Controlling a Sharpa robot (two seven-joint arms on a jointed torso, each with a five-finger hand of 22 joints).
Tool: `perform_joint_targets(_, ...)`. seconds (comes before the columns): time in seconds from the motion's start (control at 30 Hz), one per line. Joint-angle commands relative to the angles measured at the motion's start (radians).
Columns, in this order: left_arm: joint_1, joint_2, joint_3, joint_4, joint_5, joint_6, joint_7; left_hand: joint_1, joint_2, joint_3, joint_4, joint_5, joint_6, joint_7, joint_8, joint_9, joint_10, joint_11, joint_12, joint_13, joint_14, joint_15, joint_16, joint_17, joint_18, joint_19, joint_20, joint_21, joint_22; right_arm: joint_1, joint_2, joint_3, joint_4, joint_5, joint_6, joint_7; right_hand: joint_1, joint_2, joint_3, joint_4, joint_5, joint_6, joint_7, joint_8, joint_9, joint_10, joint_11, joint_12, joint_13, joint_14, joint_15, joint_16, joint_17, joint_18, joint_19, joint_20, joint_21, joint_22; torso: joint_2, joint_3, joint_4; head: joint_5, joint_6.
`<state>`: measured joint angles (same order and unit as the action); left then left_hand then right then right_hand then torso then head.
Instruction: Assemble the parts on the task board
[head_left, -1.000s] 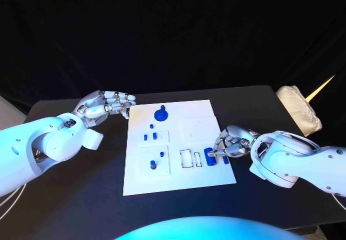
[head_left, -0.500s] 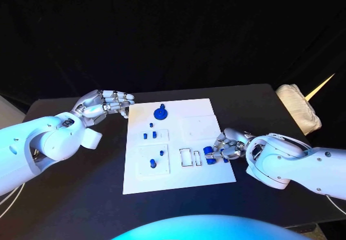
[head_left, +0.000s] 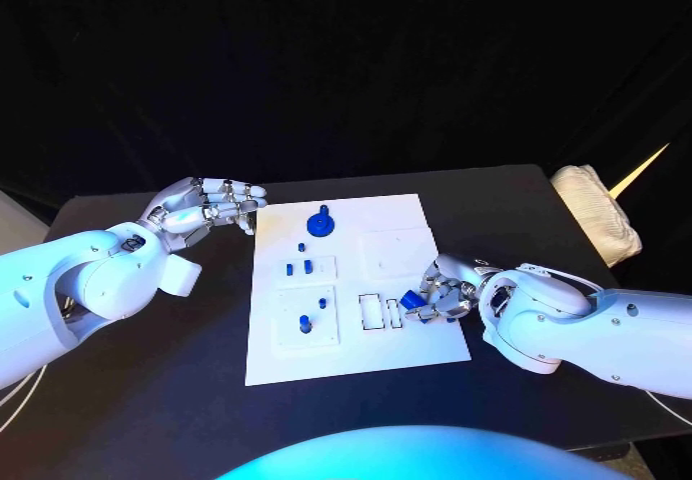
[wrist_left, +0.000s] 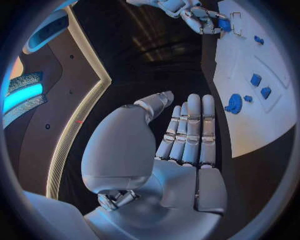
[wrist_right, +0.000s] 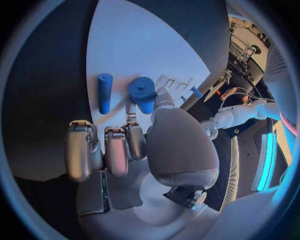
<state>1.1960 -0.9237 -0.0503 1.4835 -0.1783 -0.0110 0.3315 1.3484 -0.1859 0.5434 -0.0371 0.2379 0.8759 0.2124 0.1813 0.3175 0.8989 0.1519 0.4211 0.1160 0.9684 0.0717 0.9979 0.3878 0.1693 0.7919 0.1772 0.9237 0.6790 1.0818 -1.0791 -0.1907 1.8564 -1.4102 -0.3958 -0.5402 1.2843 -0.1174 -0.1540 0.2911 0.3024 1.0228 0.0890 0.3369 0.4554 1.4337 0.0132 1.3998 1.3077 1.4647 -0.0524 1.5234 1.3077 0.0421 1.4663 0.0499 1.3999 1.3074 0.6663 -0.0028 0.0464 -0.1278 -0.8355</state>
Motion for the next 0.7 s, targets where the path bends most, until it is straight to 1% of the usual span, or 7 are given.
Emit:
perform_joint_targets(0.03,0.000,0.000,0.001,0.004,0.004,0.015,0.000,-0.004,0.004,-0.005,0.001,0.000,-0.002,0.001,-0.005,-0.002,-0.008,0.000,0.006,-0.001,0.000,0.006,-0.004,-0.001,0.014,0.006,-0.003,-0.006,-0.001,-0.009,0.004,-0.006,-0.005,-0.036,0.028,-0.016,0.034,0.017,0.011,-0.002,0.032,-0.002,-0.007,0.008,-0.005,0.005,-0.008,-0.002,0.051,0.083,-0.009,0.005,0.156,-0.014,0.075,-0.007,0.011,0.225,0.000,-0.0003,-0.0022,0.004,0.000)
perform_joint_targets(0.13,0.000,0.001,0.001,0.004,0.004,0.016,-0.001,-0.004,0.004,-0.005,0.001,0.000,-0.002,0.001,-0.005,-0.002,-0.008,0.000,0.006,-0.001,0.000,0.006,-0.004,-0.001,0.014,0.006,-0.003,-0.006,-0.001,-0.010,0.006,-0.006,-0.001,-0.013,-0.012,-0.014,0.045,0.030,0.020,0.001,0.062,0.006,-0.011,0.016,-0.006,0.013,-0.011,0.002,0.059,0.085,-0.012,0.010,0.168,-0.018,0.079,-0.009,0.033,0.231,-0.001,0.0001,-0.0023,0.005,0.002)
perform_joint_targets(0.23,0.000,0.001,0.001,0.003,0.004,0.016,-0.001,-0.004,0.004,-0.005,0.001,0.000,-0.002,0.001,-0.005,-0.002,-0.008,0.000,0.006,-0.001,0.000,0.006,-0.004,-0.001,0.014,0.006,-0.003,-0.006,-0.001,-0.011,0.006,-0.006,0.005,0.018,-0.054,-0.006,0.041,0.035,0.022,0.001,0.074,0.023,-0.017,0.026,-0.004,0.023,-0.016,0.013,0.074,0.087,-0.015,0.013,0.177,-0.020,0.082,-0.012,0.045,0.234,-0.001,0.0002,-0.0015,0.003,0.004)
perform_joint_targets(0.4,0.000,0.003,0.001,0.001,0.004,0.016,-0.001,-0.005,0.004,-0.005,0.002,0.000,-0.003,0.001,-0.005,-0.002,-0.009,0.000,0.006,-0.001,0.000,0.006,-0.004,-0.001,0.014,0.006,-0.003,-0.007,-0.002,-0.008,-0.001,-0.005,0.027,0.074,-0.121,0.019,0.014,0.054,0.021,0.003,0.070,0.044,-0.028,0.040,-0.002,0.042,-0.026,0.032,0.103,0.091,-0.023,0.020,0.195,-0.025,0.087,-0.018,0.075,0.241,-0.003,-0.0009,-0.0003,0.002,0.006)
perform_joint_targets(0.47,0.000,0.004,0.001,0.001,0.004,0.017,-0.001,-0.005,0.004,-0.005,0.002,0.000,-0.003,0.001,-0.005,-0.002,-0.009,0.000,0.006,-0.001,0.000,0.006,-0.004,-0.001,0.014,0.006,-0.003,-0.007,-0.002,-0.002,-0.003,-0.004,0.037,0.091,-0.139,0.028,0.012,0.059,0.022,0.002,0.070,0.048,-0.031,0.043,-0.002,0.048,-0.028,0.039,0.111,0.092,-0.025,0.023,0.201,-0.026,0.089,-0.020,0.083,0.243,-0.003,-0.0011,-0.0002,0.002,0.008)
perform_joint_targets(0.53,0.000,0.006,0.001,-0.001,0.004,0.017,-0.001,-0.005,0.004,-0.005,0.002,0.000,-0.003,0.001,-0.005,-0.002,-0.009,0.000,0.006,-0.001,0.000,0.006,-0.004,-0.001,0.014,0.006,-0.003,-0.007,-0.002,0.010,-0.006,-0.003,0.048,0.112,-0.151,0.037,0.008,0.064,0.022,0.002,0.070,0.050,-0.032,0.044,-0.002,0.050,-0.029,0.041,0.114,0.093,-0.026,0.023,0.201,-0.027,0.089,-0.021,0.085,0.243,-0.003,-0.0012,-0.0003,0.003,0.008)
perform_joint_targets(0.7,0.000,0.008,0.001,-0.002,0.004,0.017,-0.002,-0.005,0.004,-0.005,0.002,0.000,-0.003,0.001,-0.005,-0.002,-0.009,0.000,0.006,-0.001,0.000,0.006,-0.004,-0.001,0.014,0.006,-0.003,-0.007,-0.002,0.039,-0.005,-0.002,0.069,0.149,-0.152,0.050,-0.006,0.080,0.023,0.003,0.071,0.056,-0.036,0.047,-0.002,0.057,-0.033,0.047,0.124,0.093,-0.029,0.024,0.205,-0.028,0.090,-0.024,0.091,0.245,-0.001,-0.0011,-0.0001,0.004,0.011)
